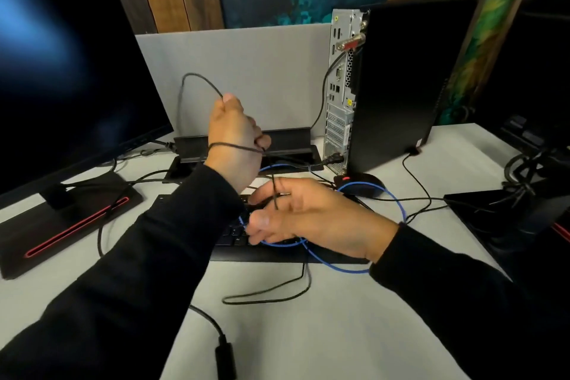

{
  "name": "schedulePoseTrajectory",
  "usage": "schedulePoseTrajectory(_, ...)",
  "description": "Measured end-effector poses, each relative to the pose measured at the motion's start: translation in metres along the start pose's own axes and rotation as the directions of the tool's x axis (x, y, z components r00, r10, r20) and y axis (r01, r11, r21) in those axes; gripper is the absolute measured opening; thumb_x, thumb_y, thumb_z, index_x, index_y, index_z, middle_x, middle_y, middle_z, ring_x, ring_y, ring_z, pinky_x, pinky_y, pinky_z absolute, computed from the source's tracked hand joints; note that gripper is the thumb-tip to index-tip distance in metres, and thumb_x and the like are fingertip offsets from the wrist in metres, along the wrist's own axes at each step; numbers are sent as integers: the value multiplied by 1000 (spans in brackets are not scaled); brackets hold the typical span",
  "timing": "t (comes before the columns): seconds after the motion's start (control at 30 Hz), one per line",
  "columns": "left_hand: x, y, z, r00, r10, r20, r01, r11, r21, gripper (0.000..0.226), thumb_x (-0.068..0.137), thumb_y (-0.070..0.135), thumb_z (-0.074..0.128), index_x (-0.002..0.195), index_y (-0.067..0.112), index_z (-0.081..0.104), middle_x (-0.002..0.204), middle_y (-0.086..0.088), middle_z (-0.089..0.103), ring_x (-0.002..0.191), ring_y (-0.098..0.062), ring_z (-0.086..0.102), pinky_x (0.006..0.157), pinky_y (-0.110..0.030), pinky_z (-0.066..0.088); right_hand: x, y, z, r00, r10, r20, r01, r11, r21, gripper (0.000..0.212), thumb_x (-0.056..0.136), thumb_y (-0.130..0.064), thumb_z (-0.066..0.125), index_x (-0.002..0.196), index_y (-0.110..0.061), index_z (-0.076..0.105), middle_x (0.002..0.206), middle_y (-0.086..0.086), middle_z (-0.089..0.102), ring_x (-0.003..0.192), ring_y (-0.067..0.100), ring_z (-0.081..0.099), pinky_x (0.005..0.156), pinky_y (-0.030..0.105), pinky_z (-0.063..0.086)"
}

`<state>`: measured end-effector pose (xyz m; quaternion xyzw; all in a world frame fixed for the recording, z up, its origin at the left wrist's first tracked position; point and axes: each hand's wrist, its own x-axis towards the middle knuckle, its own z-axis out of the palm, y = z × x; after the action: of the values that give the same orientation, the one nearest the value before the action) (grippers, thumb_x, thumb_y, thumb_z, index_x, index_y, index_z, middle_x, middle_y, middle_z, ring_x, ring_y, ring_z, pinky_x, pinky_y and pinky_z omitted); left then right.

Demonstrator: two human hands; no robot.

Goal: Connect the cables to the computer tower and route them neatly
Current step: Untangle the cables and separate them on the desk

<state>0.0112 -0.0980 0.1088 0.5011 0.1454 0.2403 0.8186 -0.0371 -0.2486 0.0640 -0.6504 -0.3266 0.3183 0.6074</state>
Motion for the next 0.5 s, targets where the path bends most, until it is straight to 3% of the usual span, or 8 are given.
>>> schedulePoseTrajectory(0.07, 7, 7, 3, 972, 232, 33, -234, 946, 226, 28, 109, 31, 29, 83, 24, 37, 59, 6, 26, 48, -11, 24, 47, -27, 27, -2, -4, 5, 999, -19, 26, 15, 989, 147, 28, 92, -22, 67, 116, -8, 60, 87, 15, 72, 88, 33, 73, 95, 46, 57)
schedulePoseTrajectory(0.13, 16, 12, -5, 825, 528, 203, -549, 659, 515, 25, 108, 34, 32, 87, 26, 41, 67, 7, 34, 56, -11, 34, 57, -32, 32, -6, -14, -4, 999, -39, 34, 31, 977, 209, 14, 95, -16, 65, 107, -9, 62, 63, 3, 54, 57, 18, 58, 73, 35, 55)
schedulePoseTrajectory(0.17, 20, 15, -12, 746, 595, 299, -631, 488, 602, 23, 109, 32, 34, 89, 22, 41, 70, 6, 39, 60, -11, 38, 61, -30, 30, -8, -20, -13, 999, -49, 12, 45, 973, 226, 5, 97, -14, 64, 99, -11, 61, 57, -3, 42, 49, 11, 45, 65, 31, 49)
schedulePoseTrajectory(0.23, 34, 19, -28, 700, 622, 350, -635, 320, 703, 25, 110, 29, 35, 90, 16, 42, 73, 2, 45, 67, -16, 42, 62, -32, 27, -13, -31, -39, 994, -75, -84, 96, 953, 288, 4, 95, -14, 63, 92, -12, 60, 56, -8, 32, 46, 6, 32, 58, 25, 40)
schedulePoseTrajectory(0.37, 67, 12, -62, 843, 485, 232, -444, 385, 809, 31, 109, 33, 34, 93, 11, 49, 76, 2, 47, 67, -17, 43, 60, -34, 32, -22, -35, -80, 971, -139, -193, 204, 905, 373, 4, 95, -14, 60, 94, -10, 61, 61, -5, 39, 56, 10, 46, 66, 29, 49)
schedulePoseTrajectory(0.43, 83, 6, -74, 921, 381, 88, -314, 586, 747, 28, 105, 35, 38, 85, 19, 50, 71, 3, 42, 64, -21, 41, 59, -30, 34, -22, -33, -87, 968, -181, -172, 241, 853, 462, 5, 98, -16, 56, 94, -13, 58, 63, -5, 50, 67, 13, 57, 79, 36, 54)
schedulePoseTrajectory(0.5, 92, 2, -85, 965, 257, -44, -178, 772, 610, 25, 102, 32, 41, 79, 28, 50, 70, 3, 40, 61, -23, 39, 57, -29, 38, -25, -36, -94, 960, -242, -138, 278, 800, 531, 19, 100, -19, 51, 116, -13, 60, 71, -5, 57, 73, 13, 59, 82, 37, 55)
